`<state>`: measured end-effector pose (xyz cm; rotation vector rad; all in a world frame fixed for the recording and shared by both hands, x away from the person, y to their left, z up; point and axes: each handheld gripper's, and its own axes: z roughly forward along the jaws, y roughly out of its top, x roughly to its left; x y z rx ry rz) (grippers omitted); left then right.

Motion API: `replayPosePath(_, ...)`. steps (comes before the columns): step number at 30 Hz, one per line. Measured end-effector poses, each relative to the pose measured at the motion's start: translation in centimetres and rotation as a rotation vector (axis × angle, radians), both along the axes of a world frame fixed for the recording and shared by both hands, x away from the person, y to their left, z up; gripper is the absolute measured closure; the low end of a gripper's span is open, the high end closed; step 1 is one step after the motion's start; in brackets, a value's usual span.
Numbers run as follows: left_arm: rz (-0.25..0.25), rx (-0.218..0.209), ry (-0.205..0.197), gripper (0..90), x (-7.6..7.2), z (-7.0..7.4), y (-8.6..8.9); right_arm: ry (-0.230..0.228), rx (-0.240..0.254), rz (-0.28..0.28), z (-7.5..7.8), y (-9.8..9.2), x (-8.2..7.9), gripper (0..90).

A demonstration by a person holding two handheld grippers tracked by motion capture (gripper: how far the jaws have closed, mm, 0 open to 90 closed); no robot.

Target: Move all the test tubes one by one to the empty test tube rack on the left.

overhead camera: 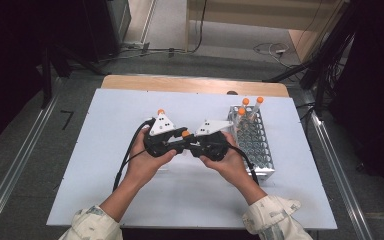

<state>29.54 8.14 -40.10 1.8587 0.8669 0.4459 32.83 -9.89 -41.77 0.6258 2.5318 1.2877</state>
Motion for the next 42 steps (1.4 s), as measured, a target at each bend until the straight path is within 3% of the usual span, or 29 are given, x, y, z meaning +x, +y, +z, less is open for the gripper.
replayPosePath(12, 0.014, 0.0, -0.003, 71.3, 0.1, 0.1, 0.0, 0.005, 0.007, -0.003, 0.0, -0.1, 0.1, 70.9)
replayPosePath(22, 0.032, -0.009, -0.008, 71.4, 0.2, 0.4, 0.4, 0.036, 0.057, -0.03, 0.1, -0.4, 0.2, 32.8)
replayPosePath(25, 0.041, -0.003, -0.009, 71.4, 0.3, 0.7, 0.6, 0.042, 0.063, -0.044, 0.1, -0.5, 0.3, 27.4)
replayPosePath(42, 0.145, -0.019, -0.027, 71.4, 2.3, 2.5, 3.0, 0.046, 0.055, -0.049, -0.1, -1.3, -0.1, 25.4)
